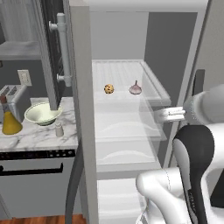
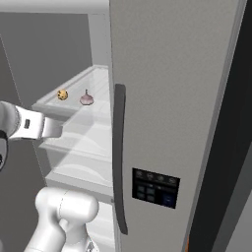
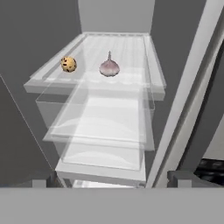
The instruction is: Retrieve the bottle and the shaker from the cabinet and place them next to the mixing bowl on the counter. Then add garlic from the fridge to the mixing bowl.
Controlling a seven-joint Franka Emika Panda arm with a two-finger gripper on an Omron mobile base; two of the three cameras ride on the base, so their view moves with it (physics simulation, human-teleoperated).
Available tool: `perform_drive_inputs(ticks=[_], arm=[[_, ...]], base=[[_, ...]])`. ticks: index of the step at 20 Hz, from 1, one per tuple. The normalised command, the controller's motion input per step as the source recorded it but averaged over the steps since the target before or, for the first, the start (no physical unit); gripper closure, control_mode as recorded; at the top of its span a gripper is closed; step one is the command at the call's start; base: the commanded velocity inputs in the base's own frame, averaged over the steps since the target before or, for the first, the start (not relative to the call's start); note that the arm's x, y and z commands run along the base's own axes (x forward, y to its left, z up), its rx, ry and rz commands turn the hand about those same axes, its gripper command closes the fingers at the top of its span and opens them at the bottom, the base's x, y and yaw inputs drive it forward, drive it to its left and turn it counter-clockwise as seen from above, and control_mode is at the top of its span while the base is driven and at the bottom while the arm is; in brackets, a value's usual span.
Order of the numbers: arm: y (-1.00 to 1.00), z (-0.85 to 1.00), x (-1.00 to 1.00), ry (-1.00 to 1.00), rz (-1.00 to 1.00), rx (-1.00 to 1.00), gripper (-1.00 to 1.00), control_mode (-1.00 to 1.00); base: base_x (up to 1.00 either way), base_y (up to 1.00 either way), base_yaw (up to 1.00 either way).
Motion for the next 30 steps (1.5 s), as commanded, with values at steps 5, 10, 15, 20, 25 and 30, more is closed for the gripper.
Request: perform_drive_inputs(ticks=[5, 10, 15, 20, 25, 30], arm=[[0.04, 0.11, 0.88, -0.01, 0.05, 0.04, -1.00, -1.00], [0.00, 0.01, 0.83, -0.01, 0.01, 0.02, -1.00, -1.00], [0.00, 0.00, 0.60, -0.03, 0.00, 0.00, -1.00, -1.00], [0.00, 0.00, 0.47, 0.00, 0.00, 0.00, -1.00, -1.00], [0.00, 0.00, 0.57, 0.00, 0.00, 0.00, -1.00, -1.00], [0.00, -0.01, 0.55, 0.00, 0.00, 0.00, -1.00, -1.00]], base=[[0.00, 0.00, 0.00], [0.00, 0.00, 0.00], [0.00, 0.00, 0.00], [0.00, 0.00, 0.00], [0.00, 0.00, 0.00], [0.00, 0.00, 0.00]])
